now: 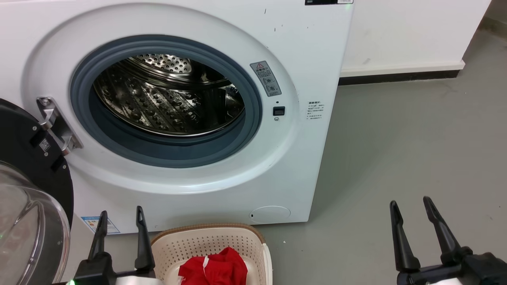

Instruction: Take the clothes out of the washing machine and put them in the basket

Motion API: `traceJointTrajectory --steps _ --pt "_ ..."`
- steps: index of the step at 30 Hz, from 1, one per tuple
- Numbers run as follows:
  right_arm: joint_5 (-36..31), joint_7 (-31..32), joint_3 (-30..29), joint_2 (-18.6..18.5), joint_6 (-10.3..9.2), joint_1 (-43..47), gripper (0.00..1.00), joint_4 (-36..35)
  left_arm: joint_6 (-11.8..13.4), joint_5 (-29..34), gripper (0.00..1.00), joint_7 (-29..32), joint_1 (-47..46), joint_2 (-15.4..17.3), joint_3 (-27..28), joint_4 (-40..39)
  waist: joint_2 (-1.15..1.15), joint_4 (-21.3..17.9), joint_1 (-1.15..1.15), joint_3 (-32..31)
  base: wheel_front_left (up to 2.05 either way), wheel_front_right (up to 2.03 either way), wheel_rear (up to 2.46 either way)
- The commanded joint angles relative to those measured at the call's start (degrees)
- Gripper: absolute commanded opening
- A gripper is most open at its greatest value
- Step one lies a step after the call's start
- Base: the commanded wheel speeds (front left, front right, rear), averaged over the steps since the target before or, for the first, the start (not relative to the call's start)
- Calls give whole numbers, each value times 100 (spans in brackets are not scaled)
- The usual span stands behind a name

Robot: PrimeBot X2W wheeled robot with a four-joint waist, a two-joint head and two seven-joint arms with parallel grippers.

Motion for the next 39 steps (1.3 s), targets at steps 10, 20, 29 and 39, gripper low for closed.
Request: traceJointTrajectory --steps 10,20,29,39 --pt "-32 -11 -55 2 -2 128 100 190 -144 201 100 -15 291 -80 -3 -187 0 41 0 -110 0 0 0" --pt "-14 -11 -51 3 -2 136 100 173 -93 205 100 -15 375 -98 -7 -146 0 13 0 -146 0 0 0" --pt "-5 2 -34 1 0 135 0 260 -91 157 0 10 326 -88 -42 -3 0 -4 0 -153 0 0 0" --pt "1043 171 -37 -70 0 -17 0 528 -204 -913 0 196 186 -30 -57 189 0 19 0 -138 0 0 0"
